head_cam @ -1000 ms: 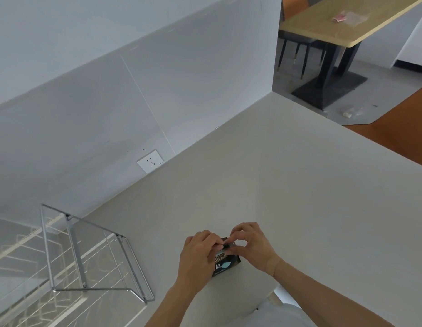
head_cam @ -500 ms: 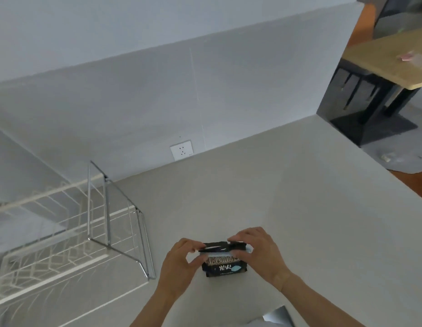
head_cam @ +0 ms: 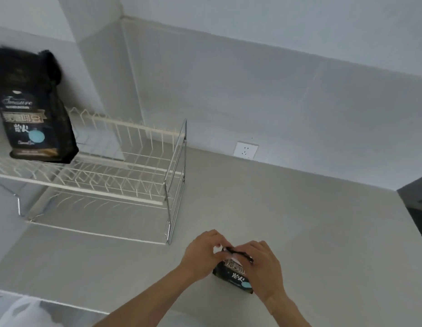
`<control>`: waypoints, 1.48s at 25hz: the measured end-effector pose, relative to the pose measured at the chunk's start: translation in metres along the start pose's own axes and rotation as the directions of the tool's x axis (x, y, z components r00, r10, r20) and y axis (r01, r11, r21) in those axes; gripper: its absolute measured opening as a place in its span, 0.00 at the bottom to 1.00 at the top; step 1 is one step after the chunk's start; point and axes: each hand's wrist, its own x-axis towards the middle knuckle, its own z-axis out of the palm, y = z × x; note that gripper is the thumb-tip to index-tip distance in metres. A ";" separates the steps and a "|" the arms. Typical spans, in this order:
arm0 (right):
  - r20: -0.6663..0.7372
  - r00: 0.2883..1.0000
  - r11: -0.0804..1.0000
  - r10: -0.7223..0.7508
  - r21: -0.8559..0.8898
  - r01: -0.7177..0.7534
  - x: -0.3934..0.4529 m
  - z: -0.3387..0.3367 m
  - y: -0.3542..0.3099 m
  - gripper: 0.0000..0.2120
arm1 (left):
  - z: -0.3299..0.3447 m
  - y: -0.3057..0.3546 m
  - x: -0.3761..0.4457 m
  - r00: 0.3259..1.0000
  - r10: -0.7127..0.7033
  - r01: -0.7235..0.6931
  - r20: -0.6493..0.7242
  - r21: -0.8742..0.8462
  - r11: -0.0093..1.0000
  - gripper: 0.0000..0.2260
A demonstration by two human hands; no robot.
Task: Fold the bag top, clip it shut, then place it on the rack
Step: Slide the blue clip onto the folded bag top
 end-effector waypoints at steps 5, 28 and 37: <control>-0.008 0.997 0.989 0.072 0.129 -0.071 -0.003 0.002 -0.003 0.06 | -0.001 -0.007 0.002 1.000 0.006 -0.006 0.024 0.010 1.000 0.07; 0.078 0.995 0.998 0.064 -0.029 -0.062 0.002 -0.001 0.000 0.05 | 0.002 -0.028 0.002 0.983 -0.161 0.164 0.092 -0.024 0.986 0.08; 0.011 1.000 0.992 0.023 -0.127 -0.022 0.001 0.003 -0.003 0.03 | 0.009 -0.029 0.001 0.956 -0.294 0.289 0.012 -0.224 0.931 0.07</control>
